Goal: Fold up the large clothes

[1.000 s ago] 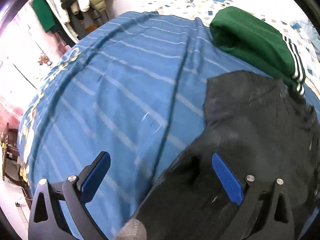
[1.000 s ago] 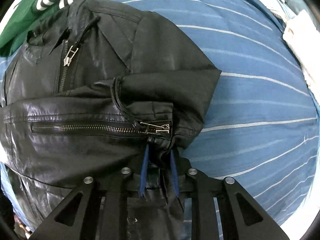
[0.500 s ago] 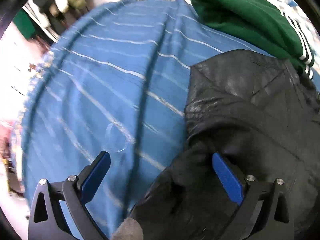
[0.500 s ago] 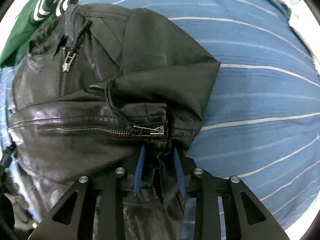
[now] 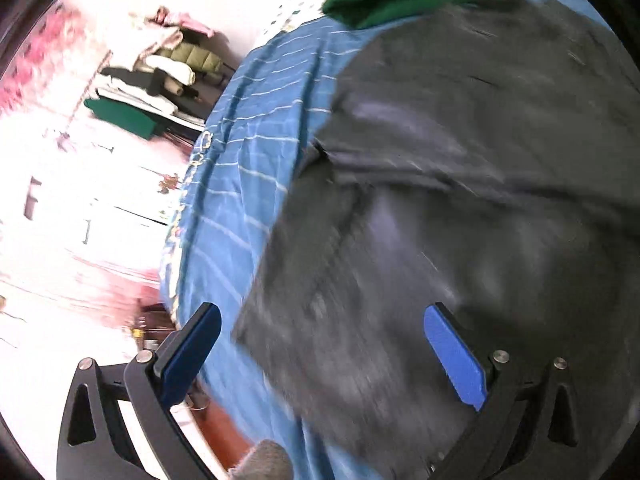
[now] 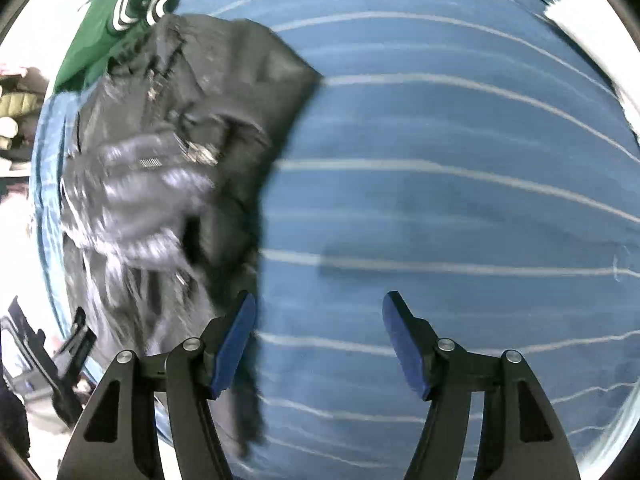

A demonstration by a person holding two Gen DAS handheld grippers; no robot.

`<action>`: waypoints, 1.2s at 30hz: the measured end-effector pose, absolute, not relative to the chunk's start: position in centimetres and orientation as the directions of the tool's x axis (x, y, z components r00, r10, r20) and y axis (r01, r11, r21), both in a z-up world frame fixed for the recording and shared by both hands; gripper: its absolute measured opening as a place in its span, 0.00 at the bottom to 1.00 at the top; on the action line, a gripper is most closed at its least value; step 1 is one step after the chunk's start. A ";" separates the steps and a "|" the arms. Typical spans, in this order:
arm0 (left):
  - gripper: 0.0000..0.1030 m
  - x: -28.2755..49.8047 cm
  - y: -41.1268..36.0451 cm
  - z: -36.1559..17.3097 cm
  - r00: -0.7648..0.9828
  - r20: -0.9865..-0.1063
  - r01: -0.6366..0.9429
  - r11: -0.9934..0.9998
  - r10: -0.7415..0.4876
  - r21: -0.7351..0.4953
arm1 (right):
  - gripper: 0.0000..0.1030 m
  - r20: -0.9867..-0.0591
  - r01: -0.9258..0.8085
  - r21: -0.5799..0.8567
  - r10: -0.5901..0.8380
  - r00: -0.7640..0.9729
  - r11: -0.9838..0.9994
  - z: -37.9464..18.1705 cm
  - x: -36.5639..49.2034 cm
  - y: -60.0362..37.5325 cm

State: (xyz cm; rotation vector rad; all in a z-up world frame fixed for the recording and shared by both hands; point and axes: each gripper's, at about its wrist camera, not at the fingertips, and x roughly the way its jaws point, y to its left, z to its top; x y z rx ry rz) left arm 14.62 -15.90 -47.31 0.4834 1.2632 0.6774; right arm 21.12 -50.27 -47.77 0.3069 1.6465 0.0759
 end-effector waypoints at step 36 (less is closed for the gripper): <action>0.06 12.3 -23.8 -45.1 0.230 -0.899 -0.168 0.925 0.373 0.341 | 0.33 -0.552 0.331 0.784 0.834 -0.014 0.525 -59.1 29.8 -46.5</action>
